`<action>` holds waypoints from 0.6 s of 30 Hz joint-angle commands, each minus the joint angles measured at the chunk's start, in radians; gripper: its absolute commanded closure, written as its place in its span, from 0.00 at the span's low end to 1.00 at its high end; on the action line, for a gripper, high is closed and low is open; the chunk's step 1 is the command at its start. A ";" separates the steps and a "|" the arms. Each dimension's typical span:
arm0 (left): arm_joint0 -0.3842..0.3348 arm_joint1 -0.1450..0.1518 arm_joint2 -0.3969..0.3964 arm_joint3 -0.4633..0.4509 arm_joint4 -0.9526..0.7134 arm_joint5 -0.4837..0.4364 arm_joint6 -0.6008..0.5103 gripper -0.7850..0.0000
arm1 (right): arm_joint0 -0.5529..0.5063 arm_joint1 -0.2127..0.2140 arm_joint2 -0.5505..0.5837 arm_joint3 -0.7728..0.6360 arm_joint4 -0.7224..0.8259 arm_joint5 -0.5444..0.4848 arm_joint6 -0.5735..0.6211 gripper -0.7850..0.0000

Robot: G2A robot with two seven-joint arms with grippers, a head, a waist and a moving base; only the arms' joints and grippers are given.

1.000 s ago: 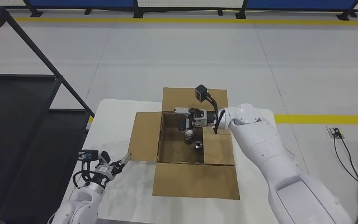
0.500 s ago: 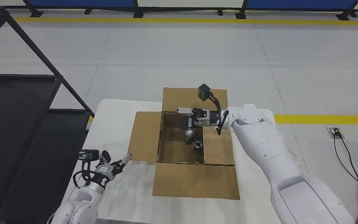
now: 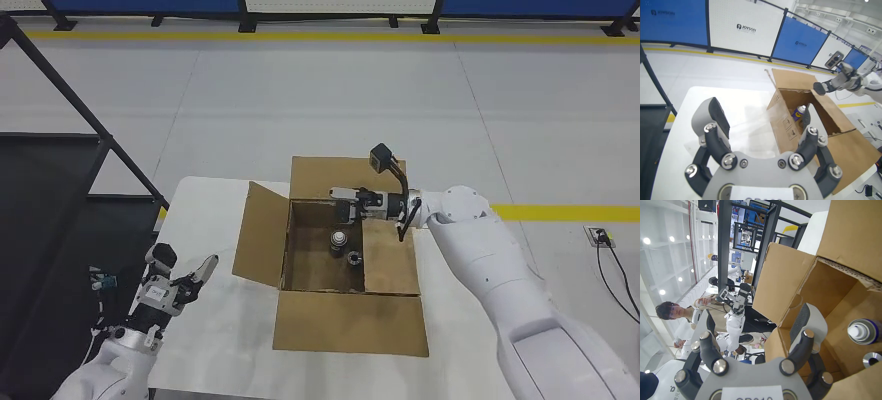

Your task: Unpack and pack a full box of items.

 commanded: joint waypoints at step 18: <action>-0.430 -0.022 0.434 0.145 -0.223 0.020 -0.425 0.00 | -0.457 0.300 0.353 -0.479 -0.006 -0.108 -0.109 0.00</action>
